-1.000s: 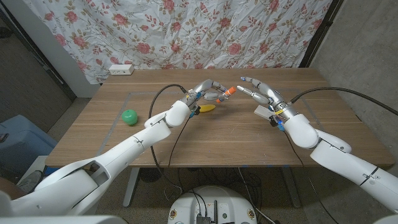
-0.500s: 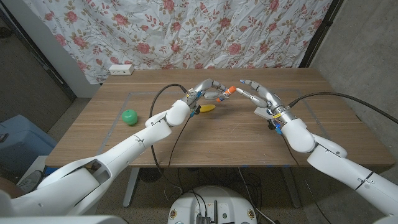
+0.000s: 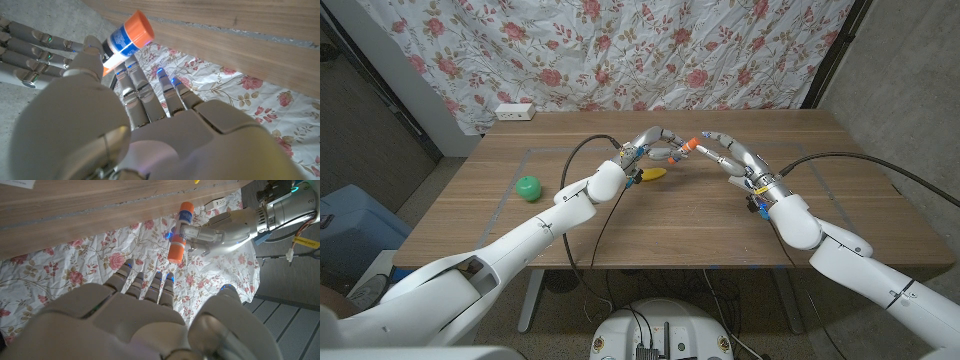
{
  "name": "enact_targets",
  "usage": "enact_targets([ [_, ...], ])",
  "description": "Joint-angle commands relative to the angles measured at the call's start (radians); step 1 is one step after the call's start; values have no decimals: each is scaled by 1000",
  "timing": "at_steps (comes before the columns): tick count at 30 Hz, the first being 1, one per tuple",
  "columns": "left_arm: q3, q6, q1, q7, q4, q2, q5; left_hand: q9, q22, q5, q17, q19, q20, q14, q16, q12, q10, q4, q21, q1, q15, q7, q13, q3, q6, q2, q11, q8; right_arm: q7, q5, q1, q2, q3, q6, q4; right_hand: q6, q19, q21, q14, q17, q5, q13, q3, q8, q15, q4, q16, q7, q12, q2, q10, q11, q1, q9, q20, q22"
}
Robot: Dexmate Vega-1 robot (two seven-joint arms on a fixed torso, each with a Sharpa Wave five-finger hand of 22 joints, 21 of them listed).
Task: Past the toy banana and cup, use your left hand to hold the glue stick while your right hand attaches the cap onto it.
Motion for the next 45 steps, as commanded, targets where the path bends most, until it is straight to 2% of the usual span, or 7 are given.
enact_targets([
  [1,-2,9,11,6,-14,5,1,10,2,5,3,6,-10,10,4,4,14,4,8,31,-130,19,5,3,46,56,-21,8,27,-1,7,3,-14,-15,-12,-5,-14,-3,-13,2,-3,1,3,-4,-1,-5,-5,2,5,5,8,-5,0,-1,6,5],
  [30,-9,3,21,9,-22,13,1,11,2,5,3,7,-9,10,3,4,9,3,8,33,-130,22,5,4,42,59,-21,7,53,-16,19,0,-38,-43,-32,-3,-19,6,-19,-4,-8,1,10,-1,-2,-17,-3,-16,13,17,42,-16,-1,-1,0,5],
  [45,-7,-2,15,7,-17,9,2,11,2,5,3,7,-7,10,3,3,6,2,8,36,-130,28,5,5,37,62,-20,7,65,-20,30,-1,-50,-51,-31,8,-14,9,-17,-5,-9,1,12,3,-5,-21,0,-10,11,21,44,-13,-3,-1,-1,4],
])
